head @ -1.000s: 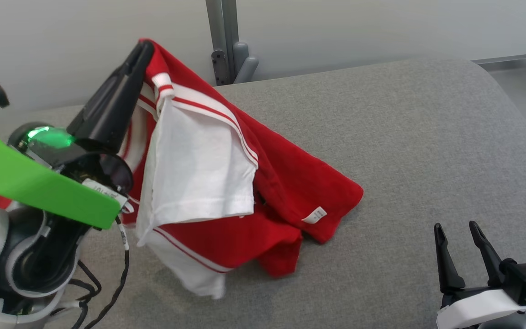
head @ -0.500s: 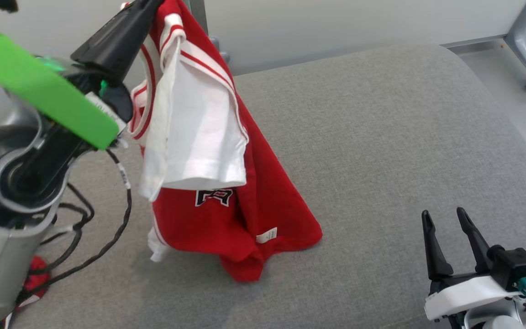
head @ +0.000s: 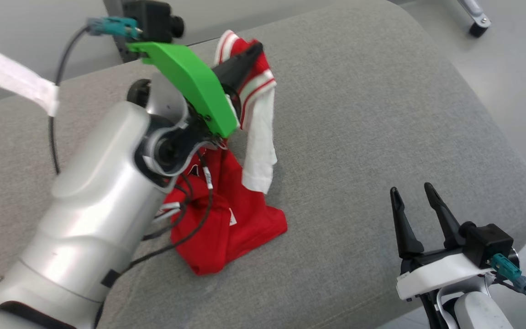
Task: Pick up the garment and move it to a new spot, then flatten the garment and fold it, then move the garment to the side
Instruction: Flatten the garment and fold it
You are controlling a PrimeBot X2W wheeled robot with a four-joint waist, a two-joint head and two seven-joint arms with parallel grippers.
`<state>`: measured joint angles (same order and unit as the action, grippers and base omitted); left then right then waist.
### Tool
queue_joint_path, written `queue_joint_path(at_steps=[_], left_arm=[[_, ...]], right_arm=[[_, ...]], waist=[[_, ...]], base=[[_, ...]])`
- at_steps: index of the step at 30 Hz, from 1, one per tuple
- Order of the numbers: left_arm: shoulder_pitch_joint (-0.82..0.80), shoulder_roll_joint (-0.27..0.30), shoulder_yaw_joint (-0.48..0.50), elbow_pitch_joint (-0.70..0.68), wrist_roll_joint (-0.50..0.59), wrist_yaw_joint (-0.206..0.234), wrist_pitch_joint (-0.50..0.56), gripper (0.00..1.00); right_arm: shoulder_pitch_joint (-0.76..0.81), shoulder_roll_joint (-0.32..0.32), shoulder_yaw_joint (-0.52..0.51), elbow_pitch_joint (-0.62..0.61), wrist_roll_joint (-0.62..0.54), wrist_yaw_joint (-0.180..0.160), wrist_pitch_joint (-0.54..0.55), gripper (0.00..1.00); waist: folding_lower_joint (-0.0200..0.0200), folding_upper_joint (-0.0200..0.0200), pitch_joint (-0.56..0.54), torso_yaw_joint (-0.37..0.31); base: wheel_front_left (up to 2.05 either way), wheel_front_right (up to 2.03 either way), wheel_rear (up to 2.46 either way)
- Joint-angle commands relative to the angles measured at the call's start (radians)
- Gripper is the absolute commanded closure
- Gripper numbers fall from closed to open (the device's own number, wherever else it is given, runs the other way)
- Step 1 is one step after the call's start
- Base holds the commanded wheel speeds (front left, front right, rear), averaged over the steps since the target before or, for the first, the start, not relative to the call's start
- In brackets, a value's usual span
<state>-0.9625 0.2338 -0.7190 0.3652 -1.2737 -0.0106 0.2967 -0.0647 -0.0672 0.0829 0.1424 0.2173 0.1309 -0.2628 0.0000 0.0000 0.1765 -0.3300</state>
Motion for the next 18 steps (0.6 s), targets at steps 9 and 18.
queue_joint_path(at_steps=[9,18], left_arm=[[-0.016,-0.178,-0.157,0.208,0.004,-0.103,-0.057,1.0],[-0.045,-0.182,-0.368,0.201,-0.077,-0.077,-0.188,0.95]], right_arm=[[-0.028,0.013,0.034,0.008,0.009,0.0,-0.003,0.0],[-0.048,0.016,0.055,0.008,0.029,0.0,-0.003,0.0]], waist=[[0.0,0.0,0.1,-0.137],[0.0,0.0,0.125,-0.171]], base=[[0.0,0.0,0.0],[0.0,0.0,0.0]])
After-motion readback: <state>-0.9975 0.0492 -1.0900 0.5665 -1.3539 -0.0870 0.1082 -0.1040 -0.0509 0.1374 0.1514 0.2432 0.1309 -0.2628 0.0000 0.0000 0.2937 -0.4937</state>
